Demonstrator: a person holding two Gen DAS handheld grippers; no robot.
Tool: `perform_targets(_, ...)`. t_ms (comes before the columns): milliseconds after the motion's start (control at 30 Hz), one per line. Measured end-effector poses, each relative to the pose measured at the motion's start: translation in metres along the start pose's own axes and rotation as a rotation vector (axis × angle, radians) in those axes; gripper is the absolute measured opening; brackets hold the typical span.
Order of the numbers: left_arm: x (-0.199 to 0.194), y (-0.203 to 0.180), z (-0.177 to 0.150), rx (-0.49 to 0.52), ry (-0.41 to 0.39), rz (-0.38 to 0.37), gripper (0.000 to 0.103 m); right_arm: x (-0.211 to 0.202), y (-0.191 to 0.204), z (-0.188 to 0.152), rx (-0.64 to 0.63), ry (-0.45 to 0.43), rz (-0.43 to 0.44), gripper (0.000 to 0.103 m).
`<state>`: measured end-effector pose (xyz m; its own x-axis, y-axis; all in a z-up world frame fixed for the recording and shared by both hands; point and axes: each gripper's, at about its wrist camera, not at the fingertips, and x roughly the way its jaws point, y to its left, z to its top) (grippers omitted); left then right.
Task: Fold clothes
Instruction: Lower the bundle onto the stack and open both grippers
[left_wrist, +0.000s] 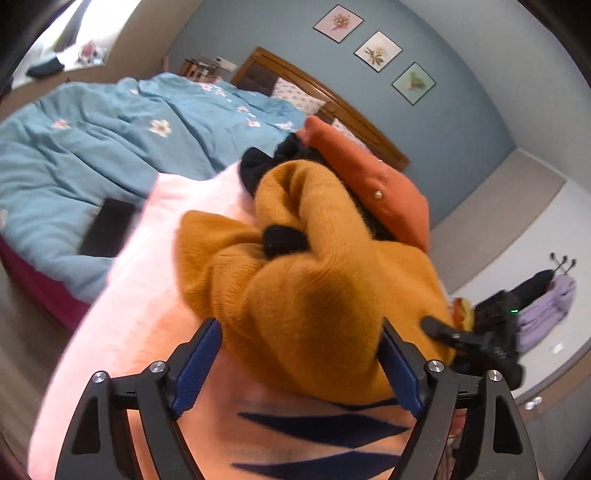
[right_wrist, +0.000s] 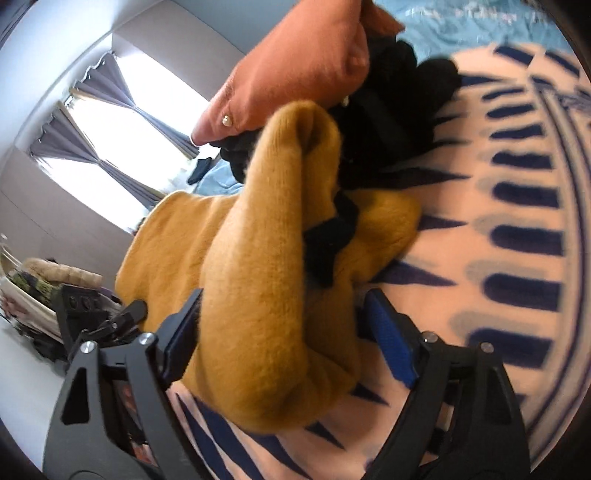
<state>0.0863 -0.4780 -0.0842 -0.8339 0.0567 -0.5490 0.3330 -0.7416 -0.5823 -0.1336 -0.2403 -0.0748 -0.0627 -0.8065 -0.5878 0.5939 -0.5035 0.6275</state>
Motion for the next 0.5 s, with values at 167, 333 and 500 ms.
perform_targets(167, -0.024, -0.015, -0.005, 0.075, -0.055, 0.107, 0.086, -0.034, 0.026, -0.011, -0.147, -0.077, -0.14, 0.086)
perform_targets(333, -0.05, -0.035, -0.01, 0.154, -0.118, 0.214, 0.091, -0.064, 0.069, -0.028, -0.366, -0.188, -0.234, 0.086)
perform_targets(500, -0.058, -0.056, -0.028, 0.209, -0.14, 0.243, 0.102, -0.055, 0.102, -0.061, -0.494, -0.164, -0.246, 0.088)
